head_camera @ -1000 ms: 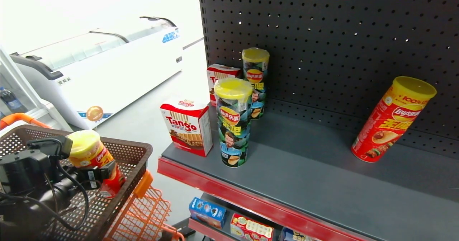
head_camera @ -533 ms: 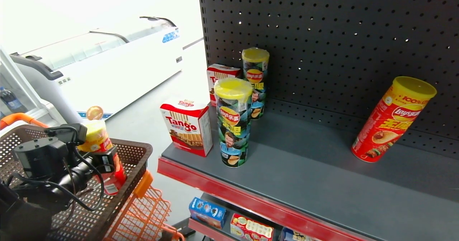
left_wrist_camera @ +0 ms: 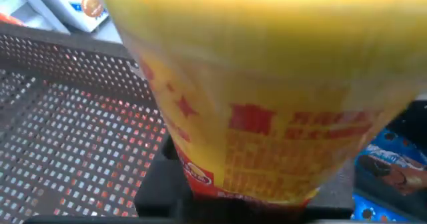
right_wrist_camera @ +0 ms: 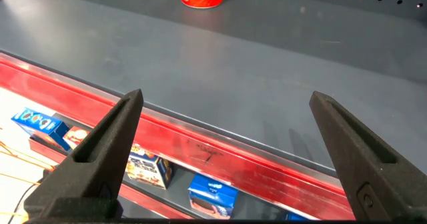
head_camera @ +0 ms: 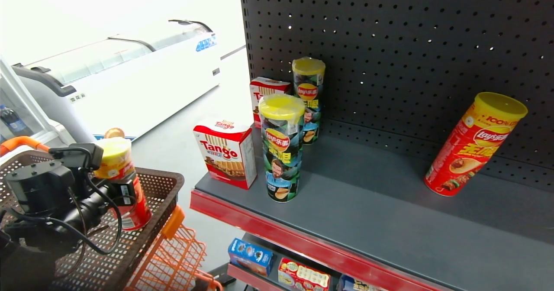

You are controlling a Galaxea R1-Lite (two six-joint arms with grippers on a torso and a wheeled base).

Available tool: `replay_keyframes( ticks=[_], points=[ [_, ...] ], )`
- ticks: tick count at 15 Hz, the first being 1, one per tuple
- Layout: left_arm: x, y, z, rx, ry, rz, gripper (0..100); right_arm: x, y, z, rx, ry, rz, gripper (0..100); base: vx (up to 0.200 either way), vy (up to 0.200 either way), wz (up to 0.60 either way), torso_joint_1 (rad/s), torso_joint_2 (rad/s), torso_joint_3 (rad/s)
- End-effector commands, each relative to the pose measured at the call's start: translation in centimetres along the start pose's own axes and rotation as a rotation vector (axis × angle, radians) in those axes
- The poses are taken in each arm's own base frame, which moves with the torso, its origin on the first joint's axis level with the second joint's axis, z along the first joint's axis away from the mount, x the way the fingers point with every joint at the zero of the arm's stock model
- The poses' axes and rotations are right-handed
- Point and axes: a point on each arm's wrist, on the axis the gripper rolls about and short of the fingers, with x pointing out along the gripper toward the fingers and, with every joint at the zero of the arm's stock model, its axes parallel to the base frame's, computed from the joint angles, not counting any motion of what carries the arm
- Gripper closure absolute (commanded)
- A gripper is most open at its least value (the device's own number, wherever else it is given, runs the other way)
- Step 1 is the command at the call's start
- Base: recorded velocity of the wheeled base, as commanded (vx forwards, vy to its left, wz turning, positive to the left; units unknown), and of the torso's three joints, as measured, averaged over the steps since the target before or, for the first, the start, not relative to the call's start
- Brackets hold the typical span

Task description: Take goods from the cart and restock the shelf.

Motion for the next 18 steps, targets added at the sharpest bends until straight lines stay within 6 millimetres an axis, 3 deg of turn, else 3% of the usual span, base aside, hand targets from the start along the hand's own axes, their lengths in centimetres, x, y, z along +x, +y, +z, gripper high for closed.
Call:
replay_keyframes(
  ticks=[1,3,8,12,16,18],
  points=[
    [-1.6,-0.4,2.4,0.003,-0.096,-0.021,100,0.0,0.0,0.0,0.0,0.001,0.0,0,0.0,0.0,0.0,0.0,0.0,0.0],
    [-2.6,-0.3,3.4,0.007,-0.139,-0.02,100,0.0,0.0,0.0,0.0,0.001,0.0,0,0.0,0.0,0.0,0.0,0.0,0.0],
    [-8.7,-2.0,5.6,0.018,-0.223,-0.138,100,0.0,0.0,0.0,0.0,0.001,0.0,0,0.0,0.0,0.0,0.0,0.0,0.0],
    [-13.3,-2.6,5.1,0.037,-0.231,-0.346,100,0.0,0.0,0.0,0.0,0.001,0.0,0,0.0,0.0,0.0,0.0,0.0,0.0],
    [-16.2,-3.0,4.9,0.026,-0.176,-0.601,100,0.0,0.0,0.0,0.0,0.002,0.0,0,0.0,0.0,0.0,0.0,0.0,0.0],
    [-16.6,-2.9,5.1,0.028,-0.164,-0.609,100,0.0,0.0,0.0,0.0,0.001,0.0,0,0.0,0.0,0.0,0.0,0.0,0.0]
  ],
)
